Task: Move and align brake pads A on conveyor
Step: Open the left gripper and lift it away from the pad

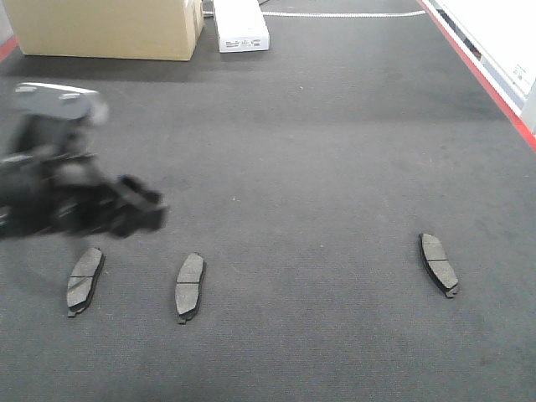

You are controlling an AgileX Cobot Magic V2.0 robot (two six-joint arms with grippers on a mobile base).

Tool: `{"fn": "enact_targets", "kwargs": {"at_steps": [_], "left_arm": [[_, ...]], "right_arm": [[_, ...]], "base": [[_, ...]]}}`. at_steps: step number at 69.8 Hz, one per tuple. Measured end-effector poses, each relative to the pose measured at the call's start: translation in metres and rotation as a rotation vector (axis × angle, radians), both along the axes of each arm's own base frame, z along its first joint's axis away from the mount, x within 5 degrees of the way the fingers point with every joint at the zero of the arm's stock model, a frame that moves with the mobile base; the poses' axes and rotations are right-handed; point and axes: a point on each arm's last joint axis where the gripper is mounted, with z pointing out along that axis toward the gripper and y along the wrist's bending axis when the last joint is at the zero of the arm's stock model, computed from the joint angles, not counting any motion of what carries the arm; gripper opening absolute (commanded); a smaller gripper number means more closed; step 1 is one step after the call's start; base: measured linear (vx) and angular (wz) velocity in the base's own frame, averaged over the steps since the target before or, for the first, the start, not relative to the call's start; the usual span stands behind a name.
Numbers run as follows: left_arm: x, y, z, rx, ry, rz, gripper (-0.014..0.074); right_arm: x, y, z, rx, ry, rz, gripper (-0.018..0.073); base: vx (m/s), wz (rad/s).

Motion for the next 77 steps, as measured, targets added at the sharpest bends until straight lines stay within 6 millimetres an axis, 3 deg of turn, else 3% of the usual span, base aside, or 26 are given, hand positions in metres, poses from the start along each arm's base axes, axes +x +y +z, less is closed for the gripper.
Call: {"fn": "enact_targets", "kwargs": {"at_steps": [11,21,43,68,77], "left_arm": [[-0.044,0.023,0.007,-0.008,-0.103,-0.03,0.0423],[-0.076,0.04,-0.002,-0.049,-0.232,-0.05,0.0419],[-0.129,0.067,-0.016,-0.148,-0.494,-0.066,0.0412],[-0.14,0.072,-0.022,-0.161,-0.525,-0.065,0.0412],[-0.14,0.072,-0.022,-0.161,-0.525,-0.065,0.0412]], "right_arm": [[0.0,0.0,0.0,0.0,0.0,0.0,-0.0002],[0.0,0.0,0.0,0.0,0.0,0.0,-0.0002],[0.0,0.0,0.0,0.0,0.0,0.0,-0.0002],[0.001,0.001,0.003,0.031,-0.013,0.003,-0.0001],[0.01,0.003,0.013,0.026,0.066,0.01,0.0004]], "base": [[0.0,0.0],[0.0,0.0],[0.0,0.0],[0.0,0.0],[0.0,0.0]]}}
